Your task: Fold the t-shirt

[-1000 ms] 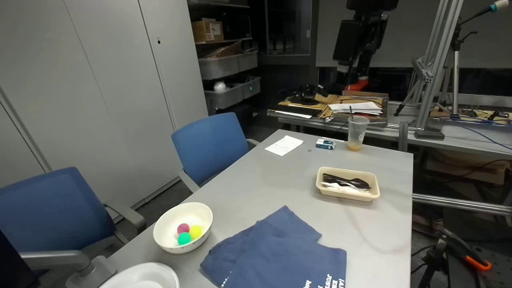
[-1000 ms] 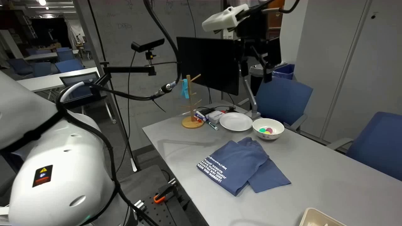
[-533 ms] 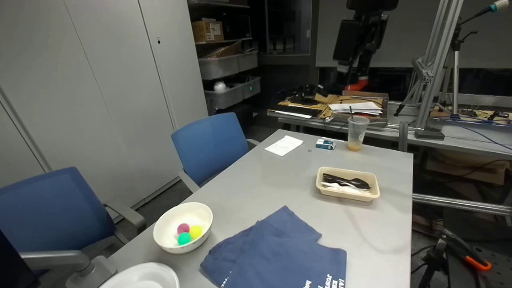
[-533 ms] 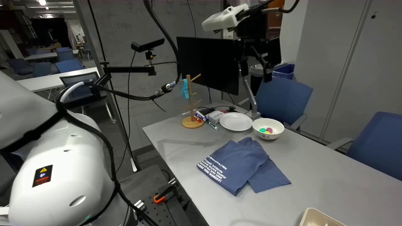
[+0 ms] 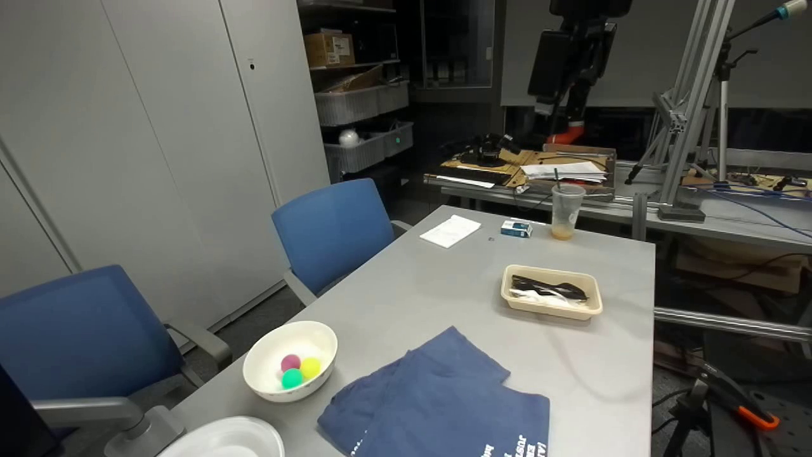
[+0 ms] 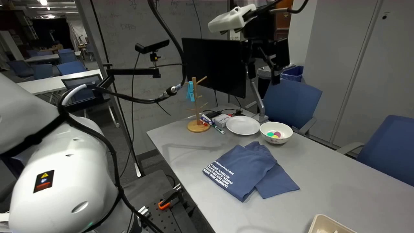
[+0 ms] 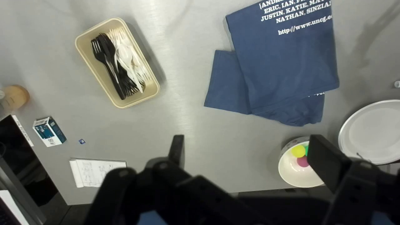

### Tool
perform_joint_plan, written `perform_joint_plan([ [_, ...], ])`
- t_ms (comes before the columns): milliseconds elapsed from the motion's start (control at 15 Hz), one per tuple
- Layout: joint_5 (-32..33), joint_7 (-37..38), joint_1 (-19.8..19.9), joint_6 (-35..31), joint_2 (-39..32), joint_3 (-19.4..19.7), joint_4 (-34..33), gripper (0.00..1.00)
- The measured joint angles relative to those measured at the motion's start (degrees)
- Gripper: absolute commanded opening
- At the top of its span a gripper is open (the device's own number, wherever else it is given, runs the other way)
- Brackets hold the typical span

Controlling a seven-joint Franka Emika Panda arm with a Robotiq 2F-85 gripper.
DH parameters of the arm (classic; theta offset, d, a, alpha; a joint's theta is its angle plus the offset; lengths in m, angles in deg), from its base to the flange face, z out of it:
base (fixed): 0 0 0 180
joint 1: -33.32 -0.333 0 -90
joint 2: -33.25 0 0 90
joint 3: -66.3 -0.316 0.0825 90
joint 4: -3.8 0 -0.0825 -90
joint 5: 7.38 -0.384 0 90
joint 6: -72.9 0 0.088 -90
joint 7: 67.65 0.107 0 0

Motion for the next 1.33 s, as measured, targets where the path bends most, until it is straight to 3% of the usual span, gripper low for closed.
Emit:
perform_joint_plan([
  [933, -0.1, 0.1, -0.4, 0.0, -1.0, -0.2, 0.4, 1.00],
  [1333, -0.3, 1.6, -1.3, -4.0, -5.0, -1.3, 4.8, 1.00],
])
